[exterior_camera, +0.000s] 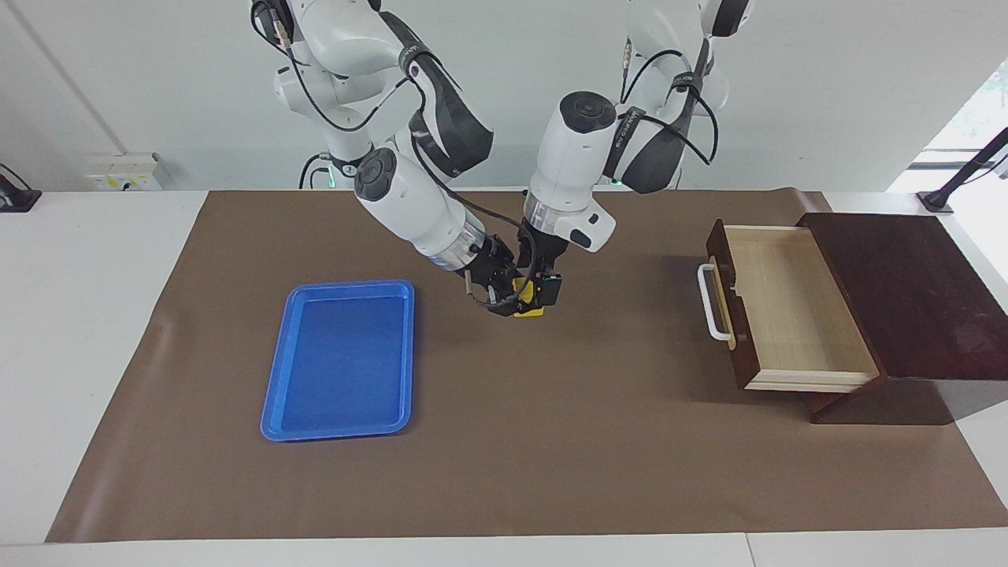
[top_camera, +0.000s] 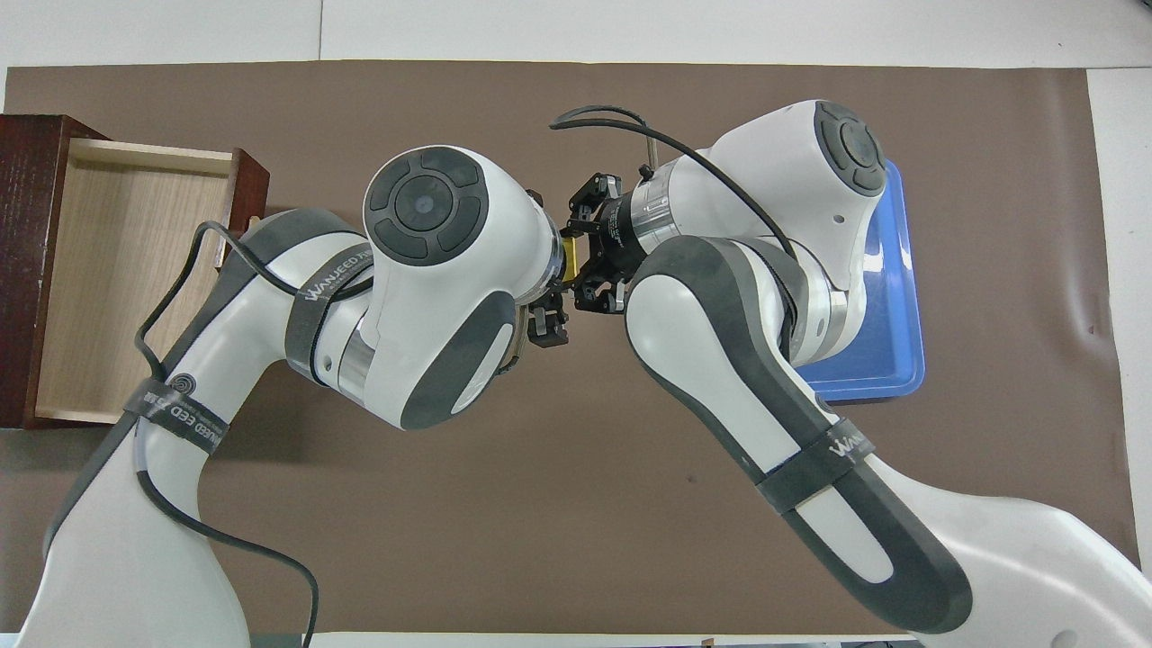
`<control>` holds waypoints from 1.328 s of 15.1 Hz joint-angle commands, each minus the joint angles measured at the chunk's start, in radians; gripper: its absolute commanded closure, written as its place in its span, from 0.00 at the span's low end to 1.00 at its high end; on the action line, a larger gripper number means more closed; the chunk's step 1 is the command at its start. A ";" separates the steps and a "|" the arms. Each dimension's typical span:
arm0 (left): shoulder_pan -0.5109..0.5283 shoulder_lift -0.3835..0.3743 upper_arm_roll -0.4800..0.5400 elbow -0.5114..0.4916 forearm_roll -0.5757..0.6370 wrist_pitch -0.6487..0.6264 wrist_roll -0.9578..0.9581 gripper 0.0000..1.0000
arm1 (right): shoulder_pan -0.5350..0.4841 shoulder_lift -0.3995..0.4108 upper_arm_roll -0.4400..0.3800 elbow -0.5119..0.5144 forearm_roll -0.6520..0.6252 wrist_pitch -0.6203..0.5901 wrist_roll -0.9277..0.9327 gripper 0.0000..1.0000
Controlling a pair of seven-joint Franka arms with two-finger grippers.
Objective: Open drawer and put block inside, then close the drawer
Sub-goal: 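Grasp the yellow block with the left gripper from the right gripper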
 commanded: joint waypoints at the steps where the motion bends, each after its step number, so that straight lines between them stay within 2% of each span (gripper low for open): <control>1: -0.016 0.005 0.017 0.003 0.007 -0.021 0.005 0.00 | -0.003 0.002 0.007 0.019 0.021 -0.005 0.010 1.00; 9: -0.008 0.000 0.020 -0.019 0.009 -0.029 -0.003 0.00 | -0.005 0.002 0.007 0.019 0.023 -0.007 0.010 1.00; 10: -0.008 -0.001 0.020 -0.020 0.009 -0.029 -0.003 0.09 | -0.005 0.002 0.007 0.019 0.023 -0.007 0.010 1.00; 13: -0.008 -0.001 0.020 -0.017 0.009 -0.032 -0.003 0.75 | -0.006 0.003 0.007 0.019 0.023 -0.007 0.010 1.00; 14: -0.008 -0.001 0.020 -0.017 0.009 -0.030 -0.001 0.93 | -0.006 0.003 0.007 0.019 0.024 -0.007 0.010 1.00; 15: -0.008 -0.001 0.020 -0.017 0.009 -0.030 -0.001 1.00 | -0.006 0.003 0.007 0.019 0.034 -0.007 0.010 1.00; 20: -0.004 0.000 0.020 -0.011 0.009 -0.029 0.008 1.00 | -0.008 0.003 0.007 0.019 0.043 -0.007 0.011 1.00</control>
